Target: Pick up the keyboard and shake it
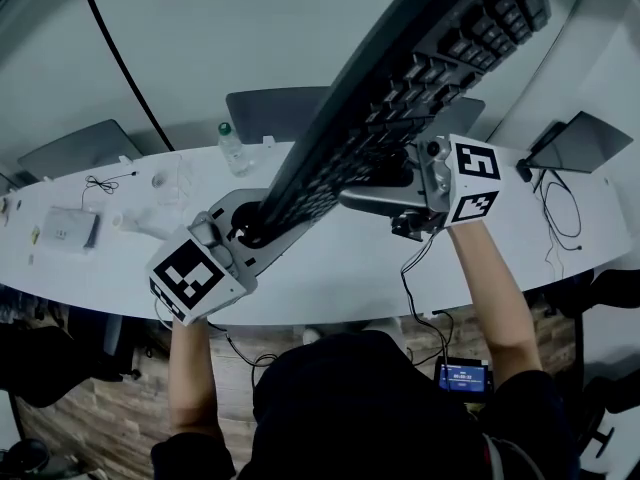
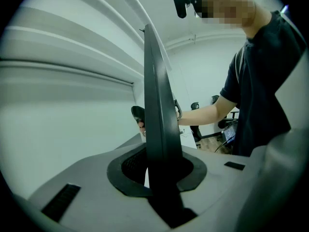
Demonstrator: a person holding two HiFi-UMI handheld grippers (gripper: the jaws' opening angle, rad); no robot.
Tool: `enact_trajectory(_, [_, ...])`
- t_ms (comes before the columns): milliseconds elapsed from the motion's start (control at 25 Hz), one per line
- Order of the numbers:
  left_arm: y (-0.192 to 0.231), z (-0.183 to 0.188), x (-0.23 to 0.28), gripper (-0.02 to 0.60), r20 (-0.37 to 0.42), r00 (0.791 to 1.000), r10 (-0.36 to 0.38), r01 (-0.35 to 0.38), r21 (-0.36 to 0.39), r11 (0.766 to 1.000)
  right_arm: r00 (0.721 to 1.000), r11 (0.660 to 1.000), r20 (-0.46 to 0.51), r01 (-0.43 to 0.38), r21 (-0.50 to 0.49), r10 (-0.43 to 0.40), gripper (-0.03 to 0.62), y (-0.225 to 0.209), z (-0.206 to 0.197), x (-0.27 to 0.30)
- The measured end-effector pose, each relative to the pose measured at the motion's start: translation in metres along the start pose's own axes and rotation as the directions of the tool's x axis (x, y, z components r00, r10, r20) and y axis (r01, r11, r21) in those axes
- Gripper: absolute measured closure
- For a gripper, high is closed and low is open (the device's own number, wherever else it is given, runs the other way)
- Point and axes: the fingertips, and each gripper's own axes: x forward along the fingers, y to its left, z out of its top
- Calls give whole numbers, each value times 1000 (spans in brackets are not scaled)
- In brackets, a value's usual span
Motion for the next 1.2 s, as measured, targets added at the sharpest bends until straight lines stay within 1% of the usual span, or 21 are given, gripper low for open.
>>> enact_trajectory(80, [-3,1,2,486,17,999,-34,34,-19,999,1000,1000,8,-26,10,26,352,3,1,0])
enact_trajectory(240, [-6,2,2,486,30,996,-79,80,-28,996,997,997,15,-70,30,69,356,8,2,1])
enact_trajectory(400, [-10,4,3,486,49,992,-115,118,-48,992,994,994,28,-105,41,104,386,15,3,0])
enact_trajectory(480, [-14,5,1,486,56,991,-124,127,-57,990,993,993,34,-112,35,110,418,22,4,1])
enact_trajectory(520, [-16,6,0,486,54,991,-126,129,-59,990,993,993,36,-111,30,110,422,26,5,2])
enact_trajectory(760, [-14,0,4,486,37,987,-158,161,-65,985,989,988,26,-148,54,146,430,26,3,7])
enact_trajectory(880, [-11,-5,4,486,13,986,-166,166,-57,984,988,987,15,-156,49,155,432,24,3,18])
enact_trajectory(920, [-11,-5,3,486,12,986,-167,168,-56,984,987,986,16,-158,44,157,444,25,4,19])
enact_trajectory(1040, [-15,0,3,486,22,984,-179,180,-73,981,988,988,25,-156,22,155,479,29,7,18])
enact_trajectory(1200, [-17,-2,3,486,17,985,-174,175,-88,981,990,990,25,-141,9,141,492,30,7,18])
